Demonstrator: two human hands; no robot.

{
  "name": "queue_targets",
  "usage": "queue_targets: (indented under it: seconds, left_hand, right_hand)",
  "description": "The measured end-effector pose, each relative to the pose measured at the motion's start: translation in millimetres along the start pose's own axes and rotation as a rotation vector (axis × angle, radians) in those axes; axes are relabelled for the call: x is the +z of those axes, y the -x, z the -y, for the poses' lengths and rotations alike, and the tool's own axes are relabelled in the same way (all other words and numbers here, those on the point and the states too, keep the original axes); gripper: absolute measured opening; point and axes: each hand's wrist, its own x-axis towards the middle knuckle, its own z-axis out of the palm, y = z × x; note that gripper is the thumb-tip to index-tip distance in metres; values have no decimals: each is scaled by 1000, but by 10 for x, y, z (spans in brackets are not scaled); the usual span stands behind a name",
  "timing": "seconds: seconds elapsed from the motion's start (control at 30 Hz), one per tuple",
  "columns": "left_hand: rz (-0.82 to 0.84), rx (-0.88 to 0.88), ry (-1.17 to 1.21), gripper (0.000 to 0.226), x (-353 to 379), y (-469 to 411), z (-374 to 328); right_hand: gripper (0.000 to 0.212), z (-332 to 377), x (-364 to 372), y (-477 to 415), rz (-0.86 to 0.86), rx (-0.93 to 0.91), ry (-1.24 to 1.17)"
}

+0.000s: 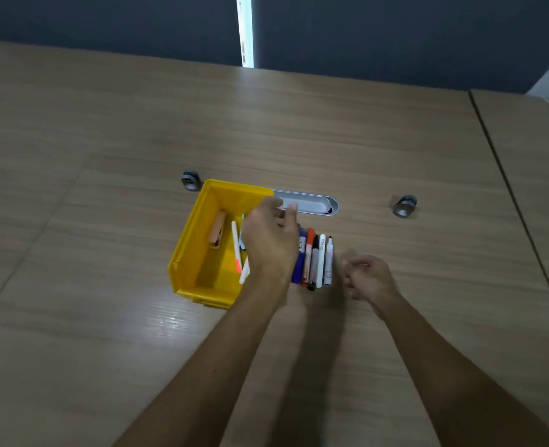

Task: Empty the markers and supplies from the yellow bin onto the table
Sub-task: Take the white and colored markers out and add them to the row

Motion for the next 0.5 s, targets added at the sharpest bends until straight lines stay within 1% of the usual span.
queue_targets:
  seconds: [0.1,0.17,0.27,0.37,0.4,0.43,0.5]
  left_hand:
    - [-149,-20,22,26,-278,-327,40]
    - [-142,-97,-19,30,-377,-526,191]
    - [13,-208,-174,34,-373,-637,508]
    - [217,-232,-366,32,-275,-563,793]
    - [276,-235,-408,36,-249,-544,869]
    - [320,-238,-418,45,-230,-529,937]
    - [366,-253,-338,67,-190,-502,1056]
  right_hand:
    - [10,8,37,59,-8,-29,22]
    - [9,25,55,103,1,-46,27]
    - [14,62,72,169,8,-72,47]
    - [16,86,71,175,7,-91,69]
    - [16,90,72,165,7,-94,74]
    - [14,89,73,151,7,-97,83]
    - [9,84,79,115,8,-103,92]
